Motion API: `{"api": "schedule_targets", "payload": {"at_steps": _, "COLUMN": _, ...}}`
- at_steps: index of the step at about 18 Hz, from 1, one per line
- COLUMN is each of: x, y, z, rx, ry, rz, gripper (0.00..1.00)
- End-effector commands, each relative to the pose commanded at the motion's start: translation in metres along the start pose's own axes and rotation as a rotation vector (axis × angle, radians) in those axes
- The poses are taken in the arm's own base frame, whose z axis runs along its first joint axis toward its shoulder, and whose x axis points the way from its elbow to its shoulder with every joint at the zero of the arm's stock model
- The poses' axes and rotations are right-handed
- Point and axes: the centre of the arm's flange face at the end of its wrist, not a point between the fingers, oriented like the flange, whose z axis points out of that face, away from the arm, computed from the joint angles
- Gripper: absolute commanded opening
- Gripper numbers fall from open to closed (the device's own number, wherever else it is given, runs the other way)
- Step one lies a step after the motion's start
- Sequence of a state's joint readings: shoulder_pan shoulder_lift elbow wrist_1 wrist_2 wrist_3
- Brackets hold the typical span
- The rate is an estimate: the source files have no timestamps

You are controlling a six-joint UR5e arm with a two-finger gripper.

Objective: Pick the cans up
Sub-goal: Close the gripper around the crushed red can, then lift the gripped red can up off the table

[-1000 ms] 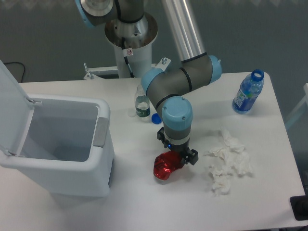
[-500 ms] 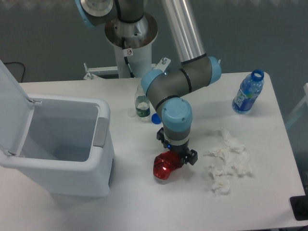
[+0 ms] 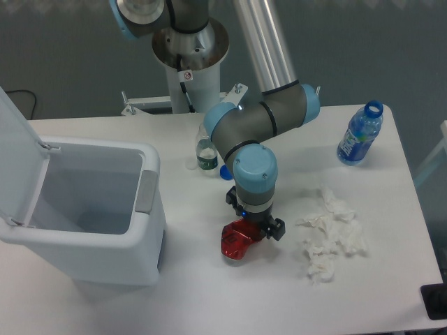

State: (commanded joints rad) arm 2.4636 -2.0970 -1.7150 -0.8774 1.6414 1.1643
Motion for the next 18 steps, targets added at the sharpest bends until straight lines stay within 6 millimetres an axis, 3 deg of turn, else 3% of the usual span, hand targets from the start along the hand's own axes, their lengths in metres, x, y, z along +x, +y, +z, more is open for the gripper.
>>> {"api": "schedule_targets", "payload": {"at_steps": 5, "x": 0.000, "y": 0.000, "z": 0.000, "rx": 0.000, "ry": 0.000, "rz": 0.000, "gripper": 0.68}}
{"api": "schedule_targets", "payload": {"at_steps": 14, "x": -0.001, "y": 0.001, "z": -0.003, "rx": 0.002, "ry": -0.004, "rz": 0.000, "gripper": 0.67}}
{"api": "schedule_targets", "payload": {"at_steps": 18, "x": -0.014, "y": 0.000, "z": -0.026, "rx": 0.019, "ry": -0.048, "rz": -0.004, "gripper": 0.67}}
